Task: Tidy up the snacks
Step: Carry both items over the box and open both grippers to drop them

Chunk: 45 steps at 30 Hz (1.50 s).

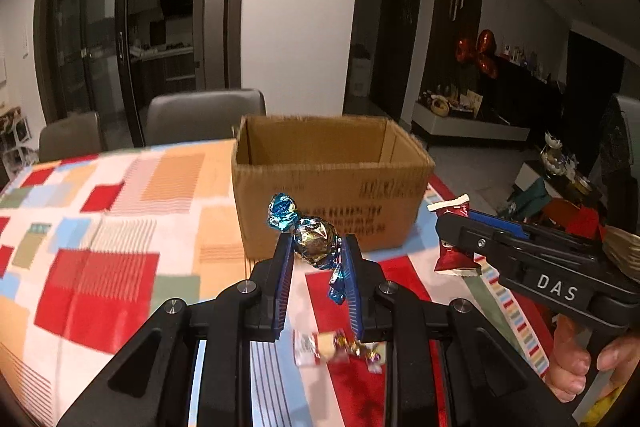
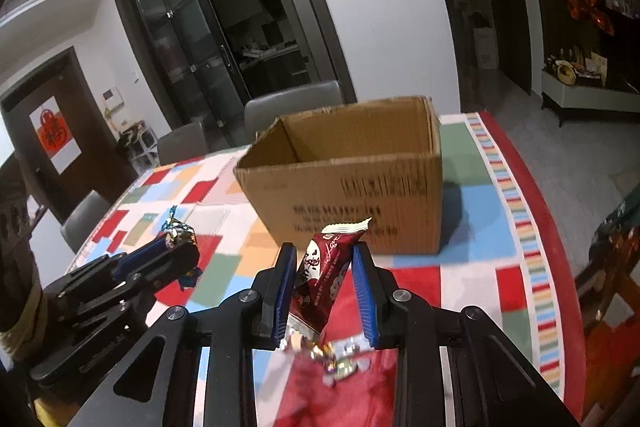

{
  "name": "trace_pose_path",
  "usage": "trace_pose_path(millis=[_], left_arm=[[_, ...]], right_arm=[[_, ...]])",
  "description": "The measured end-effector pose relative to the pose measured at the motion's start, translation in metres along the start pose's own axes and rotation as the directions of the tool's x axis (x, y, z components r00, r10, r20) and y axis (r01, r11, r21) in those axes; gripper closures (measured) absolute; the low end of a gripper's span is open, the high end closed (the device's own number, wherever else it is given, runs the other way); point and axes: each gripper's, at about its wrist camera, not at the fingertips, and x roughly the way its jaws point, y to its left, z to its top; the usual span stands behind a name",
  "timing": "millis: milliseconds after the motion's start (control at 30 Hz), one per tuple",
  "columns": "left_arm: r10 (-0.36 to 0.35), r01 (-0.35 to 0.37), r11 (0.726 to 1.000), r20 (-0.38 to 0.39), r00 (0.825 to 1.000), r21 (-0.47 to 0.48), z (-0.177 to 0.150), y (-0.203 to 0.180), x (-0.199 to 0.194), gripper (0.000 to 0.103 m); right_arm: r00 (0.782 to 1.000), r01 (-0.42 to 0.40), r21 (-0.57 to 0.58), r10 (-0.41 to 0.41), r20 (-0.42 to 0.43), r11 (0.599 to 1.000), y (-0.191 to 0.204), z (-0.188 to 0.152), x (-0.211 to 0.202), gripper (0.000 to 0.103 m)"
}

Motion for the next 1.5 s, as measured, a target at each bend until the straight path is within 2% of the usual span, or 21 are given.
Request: trace_pose_path(millis=[300, 667, 1100, 1167, 1233, 1300, 1500], left_arm=[[0.002, -0.003, 1.0, 0.032, 0.999, 0.013, 0.043, 0.012, 0.016, 0.078], [-0.021, 0.021, 1.0, 0.027, 0.999, 0.006, 0.087, 0.022, 0.056, 0.078], [-0.082, 0.08, 0.996, -0.071, 0.994, -0.034, 0.115, 0.027, 0.115, 0.078], [-0.061, 0.059, 0.998, -0.076, 0.995, -0.029, 0.116, 0.026, 0.119, 0.07], [-0.029, 0.027, 0.999, -0.074, 0.997, -0.027, 0.116, 0.025, 0.12, 0.049], [-0.02, 0.018, 0.999, -0.063, 0.998, -0.028, 0.115, 0.025, 0.115, 0.049], [0.034, -0.034, 0.999, -0.02, 0.999, 0.01, 0.1, 0.018, 0.088, 0.046]], right_arm=[[0.999, 0.017, -0.029, -0.016, 0.032, 0.999, 0.001, 0.039, 0.015, 0.076], [0.997, 0.051, -0.051, -0.048, 0.065, 0.997, -0.003, 0.088, 0.039, 0.076], [0.996, 0.075, -0.091, -0.071, 0.047, 0.993, -0.009, 0.115, 0.067, 0.076], [0.996, 0.081, -0.09, -0.077, 0.039, 0.993, -0.012, 0.117, 0.072, 0.076], [0.996, 0.091, -0.073, -0.089, 0.03, 0.993, -0.015, 0.118, 0.076, 0.074], [0.995, 0.096, -0.066, -0.095, 0.022, 0.993, -0.016, 0.118, 0.077, 0.063], [0.996, 0.089, -0.071, -0.088, 0.02, 0.993, -0.02, 0.101, 0.064, 0.063]])
